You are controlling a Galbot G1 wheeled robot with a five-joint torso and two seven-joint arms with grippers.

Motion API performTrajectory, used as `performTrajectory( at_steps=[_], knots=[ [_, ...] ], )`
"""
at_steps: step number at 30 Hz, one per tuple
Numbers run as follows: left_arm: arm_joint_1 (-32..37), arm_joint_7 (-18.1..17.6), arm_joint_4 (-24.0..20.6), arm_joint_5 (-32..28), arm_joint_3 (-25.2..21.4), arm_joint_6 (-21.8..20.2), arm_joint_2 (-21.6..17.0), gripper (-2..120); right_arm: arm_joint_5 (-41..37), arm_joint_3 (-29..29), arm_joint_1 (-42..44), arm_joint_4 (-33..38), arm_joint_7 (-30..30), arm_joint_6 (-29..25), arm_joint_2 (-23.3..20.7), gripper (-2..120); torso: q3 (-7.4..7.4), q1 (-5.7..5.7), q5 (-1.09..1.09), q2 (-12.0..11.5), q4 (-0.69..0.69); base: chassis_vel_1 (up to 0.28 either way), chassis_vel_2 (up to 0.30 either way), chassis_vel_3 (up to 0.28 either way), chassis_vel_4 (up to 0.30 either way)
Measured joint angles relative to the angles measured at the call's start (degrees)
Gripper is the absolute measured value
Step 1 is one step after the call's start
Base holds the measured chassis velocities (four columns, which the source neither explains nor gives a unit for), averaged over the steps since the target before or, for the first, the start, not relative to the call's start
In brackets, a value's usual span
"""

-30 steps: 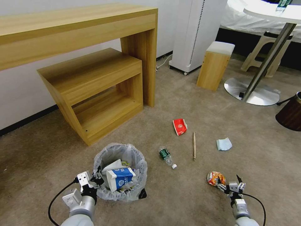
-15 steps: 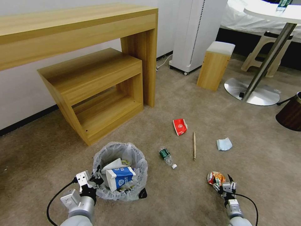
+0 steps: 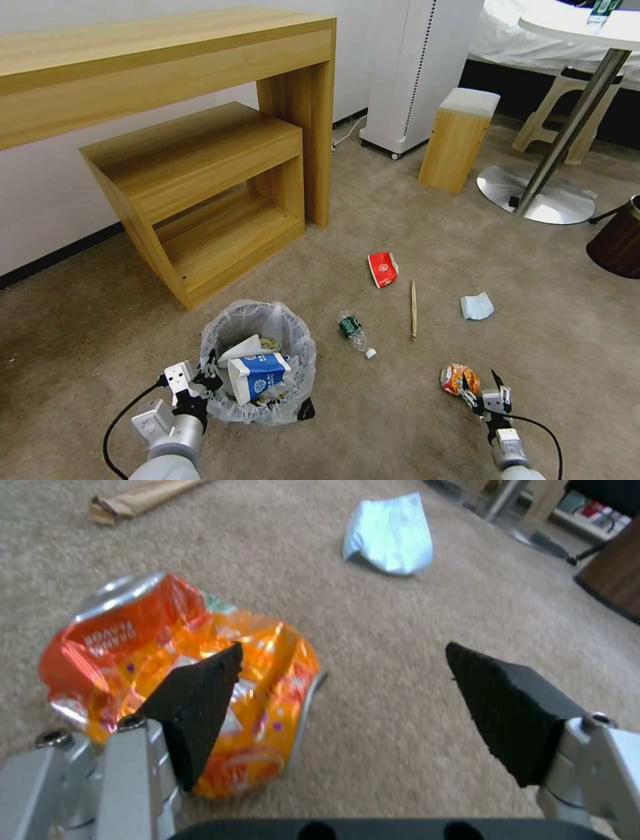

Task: Pick up the trash bin and place the garbage on the floor into it.

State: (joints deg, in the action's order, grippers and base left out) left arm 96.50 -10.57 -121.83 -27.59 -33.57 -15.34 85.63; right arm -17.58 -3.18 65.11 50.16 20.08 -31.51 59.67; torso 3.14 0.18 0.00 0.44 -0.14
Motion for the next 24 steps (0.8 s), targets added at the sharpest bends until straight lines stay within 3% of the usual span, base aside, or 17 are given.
performTrajectory(
  at_steps=[12,24],
  knots=[
    [-0.7,0.0,0.2,-0.3,0.5,0.0,0.1,0,2.2,-1.3,0.9,0.7,0.1,-1.6,-0.9,73,0.0,0.0,0.0,0.0,0.0,0.0,0.0,0.0,0.0],
    [-0.6,0.0,0.3,-0.3,0.6,0.2,0.0,0,0.0,-3.7,4.7,2.8,-0.7,-1.6,-1.8,30,0.0,0.0,-0.01,0.0,0.0,0.0,0.0,0.0,0.0]
  ],
)
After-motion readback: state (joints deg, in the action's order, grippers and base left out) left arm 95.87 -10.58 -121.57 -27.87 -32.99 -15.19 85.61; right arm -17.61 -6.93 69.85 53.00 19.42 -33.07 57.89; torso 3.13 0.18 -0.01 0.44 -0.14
